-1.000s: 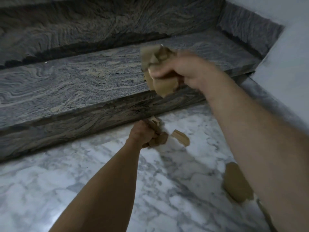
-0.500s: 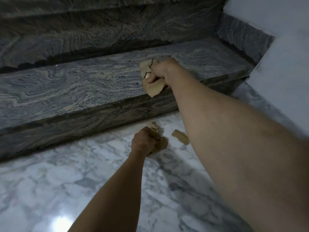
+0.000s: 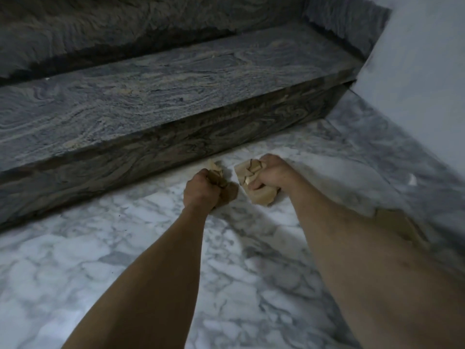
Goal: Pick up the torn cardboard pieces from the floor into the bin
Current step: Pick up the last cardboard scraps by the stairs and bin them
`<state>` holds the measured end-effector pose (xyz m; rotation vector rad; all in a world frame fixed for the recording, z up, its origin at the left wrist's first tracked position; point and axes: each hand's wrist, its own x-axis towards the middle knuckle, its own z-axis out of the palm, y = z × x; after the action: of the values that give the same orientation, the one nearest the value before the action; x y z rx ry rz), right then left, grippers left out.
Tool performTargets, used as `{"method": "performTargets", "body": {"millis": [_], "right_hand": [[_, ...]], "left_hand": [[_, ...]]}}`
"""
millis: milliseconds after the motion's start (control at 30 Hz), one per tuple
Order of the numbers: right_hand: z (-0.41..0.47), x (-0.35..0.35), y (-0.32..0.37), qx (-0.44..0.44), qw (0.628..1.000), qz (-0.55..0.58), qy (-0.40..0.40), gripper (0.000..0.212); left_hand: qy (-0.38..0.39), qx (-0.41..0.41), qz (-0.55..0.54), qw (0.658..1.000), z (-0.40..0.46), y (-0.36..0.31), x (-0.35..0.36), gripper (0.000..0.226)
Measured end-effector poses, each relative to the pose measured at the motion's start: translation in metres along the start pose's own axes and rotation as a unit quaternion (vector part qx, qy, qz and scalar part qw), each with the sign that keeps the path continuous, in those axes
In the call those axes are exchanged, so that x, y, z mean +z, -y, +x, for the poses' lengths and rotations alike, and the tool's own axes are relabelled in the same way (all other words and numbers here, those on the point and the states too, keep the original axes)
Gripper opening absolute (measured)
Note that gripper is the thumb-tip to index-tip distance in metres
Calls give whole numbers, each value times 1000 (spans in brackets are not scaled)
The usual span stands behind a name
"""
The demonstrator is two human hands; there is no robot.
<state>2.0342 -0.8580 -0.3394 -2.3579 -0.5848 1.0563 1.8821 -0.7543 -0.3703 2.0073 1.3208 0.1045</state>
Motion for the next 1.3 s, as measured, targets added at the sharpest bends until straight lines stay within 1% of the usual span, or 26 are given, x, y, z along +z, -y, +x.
{"method": "performTargets", "body": {"millis": [67,167,267,367,400,467,500,567,633,767,833,867,900,967,1000,1033,1100,1133,1167,1233,1300], "right_hand": [[4,14,-12,8,999,-30,-19,78],[4,24,-18,5,998,-32,-47,65],[-3,27,-17,27,996,-27,-85,59],[-12,30,-18,18,992,-27,-122,46],[-13,30,-22,18,992,-5,-124,40],[-19,26,-32,19,991,90,-99,34],[-23,21,-39,16,986,141,-83,35],[-37,2,-55,8,975,208,-74,44],[-55,-28,-78,14,972,227,-66,54],[-89,-91,-134,48,988,148,-25,53],[-102,-108,-163,68,991,112,-30,50],[-107,-114,-176,81,991,96,-36,56],[-112,-120,-188,97,992,76,-34,69],[-125,-127,-207,137,990,19,-4,104],[-134,-129,-215,152,988,-15,9,114],[-142,-129,-221,160,985,-60,17,115],[-150,-122,-234,161,975,-149,26,103],[-151,-116,-240,152,973,-171,28,98],[-150,-110,-247,140,975,-169,25,93],[-147,-100,-258,113,982,-150,-7,78],[-148,-97,-261,93,981,-165,-46,67]], "left_hand": [[-2,3,-4,1000,-1,0,1,27],[-9,2,-2,1000,-4,-1,2,28],[-27,3,8,1000,-13,-4,3,25],[-38,27,21,999,-22,-4,7,24],[-32,44,13,998,-24,-4,9,24],[-9,86,-24,996,-27,-3,12,22],[9,105,-50,993,-29,-3,13,23],[52,132,-89,986,-32,-6,16,26],[97,153,-91,979,-36,-13,23,31],[158,173,-90,968,-52,-41,51,44],[190,177,-92,961,-69,-60,68,48],[206,182,-88,957,-78,-70,76,49],[219,195,-74,953,-85,-79,86,50],[233,243,-8,942,-101,-98,106,55],[238,264,30,934,-107,-106,119,55],[241,282,67,926,-114,-113,131,52],[230,305,151,912,-126,-121,151,43],[217,314,192,904,-130,-124,158,42],[206,315,224,899,-134,-125,162,45],[198,308,264,892,-138,-129,165,55],[175,306,305,885,-139,-133,164,55]]}}
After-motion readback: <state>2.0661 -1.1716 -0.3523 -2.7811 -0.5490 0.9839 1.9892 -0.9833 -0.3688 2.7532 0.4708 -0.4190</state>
